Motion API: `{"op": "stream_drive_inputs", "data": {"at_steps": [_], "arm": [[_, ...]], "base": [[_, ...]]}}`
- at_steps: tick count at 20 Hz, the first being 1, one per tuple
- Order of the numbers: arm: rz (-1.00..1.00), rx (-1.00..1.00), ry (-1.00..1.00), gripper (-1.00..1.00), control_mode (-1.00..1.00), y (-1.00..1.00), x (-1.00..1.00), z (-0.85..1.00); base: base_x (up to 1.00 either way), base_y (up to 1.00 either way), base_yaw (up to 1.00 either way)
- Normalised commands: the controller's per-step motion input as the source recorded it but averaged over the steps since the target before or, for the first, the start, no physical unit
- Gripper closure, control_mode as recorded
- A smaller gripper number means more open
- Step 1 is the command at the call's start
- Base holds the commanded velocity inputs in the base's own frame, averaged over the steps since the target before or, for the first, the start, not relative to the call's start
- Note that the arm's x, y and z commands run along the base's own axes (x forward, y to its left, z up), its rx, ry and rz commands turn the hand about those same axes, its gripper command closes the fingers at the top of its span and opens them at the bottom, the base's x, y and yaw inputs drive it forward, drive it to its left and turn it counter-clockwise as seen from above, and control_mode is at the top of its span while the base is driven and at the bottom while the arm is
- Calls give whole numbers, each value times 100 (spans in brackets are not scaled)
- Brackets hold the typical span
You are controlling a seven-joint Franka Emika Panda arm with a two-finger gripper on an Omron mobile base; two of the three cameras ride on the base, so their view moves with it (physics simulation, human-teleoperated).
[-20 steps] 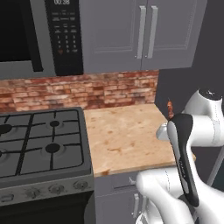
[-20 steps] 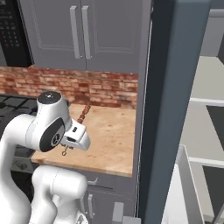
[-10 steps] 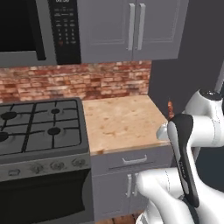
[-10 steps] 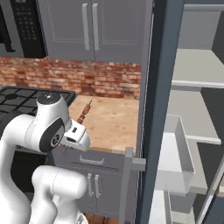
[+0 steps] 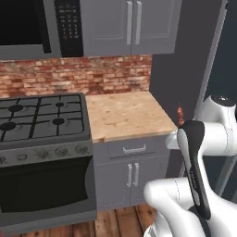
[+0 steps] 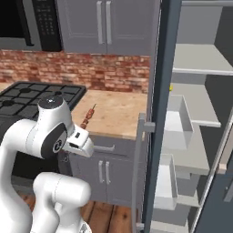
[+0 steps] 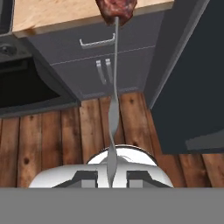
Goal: Store the kebab skewer in the freezer for long-term storage. Close the freezer door after placing the cooked food.
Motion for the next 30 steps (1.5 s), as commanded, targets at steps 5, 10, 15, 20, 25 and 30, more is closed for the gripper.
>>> {"op": "stream_drive_inputs", "data": {"at_steps": [5, 10, 15, 20, 25, 30], "arm": [[0, 0, 0, 100, 100, 0, 0, 0], [0, 0, 0, 100, 100, 0, 0, 0], [0, 0, 0, 100, 100, 0, 0, 0], [0, 0, 0, 100, 100, 0, 0, 0], [0, 0, 0, 100, 100, 0, 0, 0], [0, 0, 0, 100, 100, 0, 0, 0]], "base": [[-71, 1, 0], [-72, 0, 0], [-72, 0, 0], [-71, 0, 0], [-39, -34, 0], [-38, -10, -17]]}}
